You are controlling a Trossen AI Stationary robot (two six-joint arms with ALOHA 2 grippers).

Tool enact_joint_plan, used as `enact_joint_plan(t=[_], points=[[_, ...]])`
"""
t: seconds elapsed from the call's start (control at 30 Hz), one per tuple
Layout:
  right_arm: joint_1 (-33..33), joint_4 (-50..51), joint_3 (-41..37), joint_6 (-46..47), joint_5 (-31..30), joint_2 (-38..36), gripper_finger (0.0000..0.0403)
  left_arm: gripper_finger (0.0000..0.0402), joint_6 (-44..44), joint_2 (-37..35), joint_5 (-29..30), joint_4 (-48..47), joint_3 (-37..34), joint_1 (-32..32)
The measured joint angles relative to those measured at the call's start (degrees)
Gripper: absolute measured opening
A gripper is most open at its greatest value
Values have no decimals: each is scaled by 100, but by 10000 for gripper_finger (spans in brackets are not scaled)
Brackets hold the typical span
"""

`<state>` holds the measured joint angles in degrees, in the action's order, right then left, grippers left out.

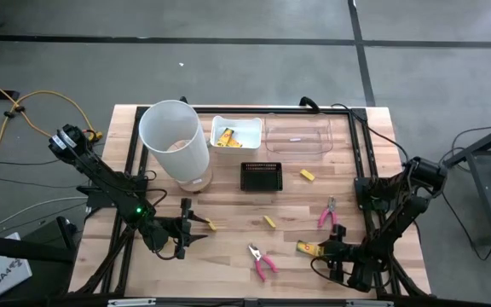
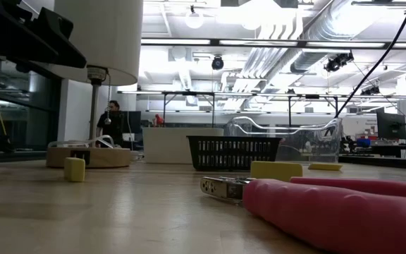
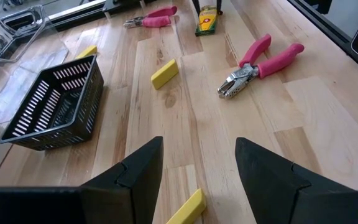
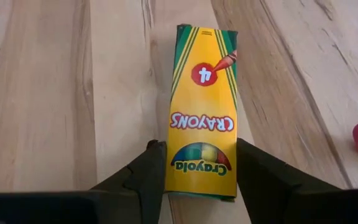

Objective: Pick & Place School Supplies
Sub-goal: Put the yellow crayon box into the white bin

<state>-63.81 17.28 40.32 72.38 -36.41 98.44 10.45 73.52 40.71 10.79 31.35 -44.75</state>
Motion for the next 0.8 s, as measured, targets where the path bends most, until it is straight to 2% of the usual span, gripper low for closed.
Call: enact_joint_plan(t=[0.8], points=[[-21, 396, 254, -187, -192, 23, 162, 193, 0, 0, 0, 0, 0, 0]])
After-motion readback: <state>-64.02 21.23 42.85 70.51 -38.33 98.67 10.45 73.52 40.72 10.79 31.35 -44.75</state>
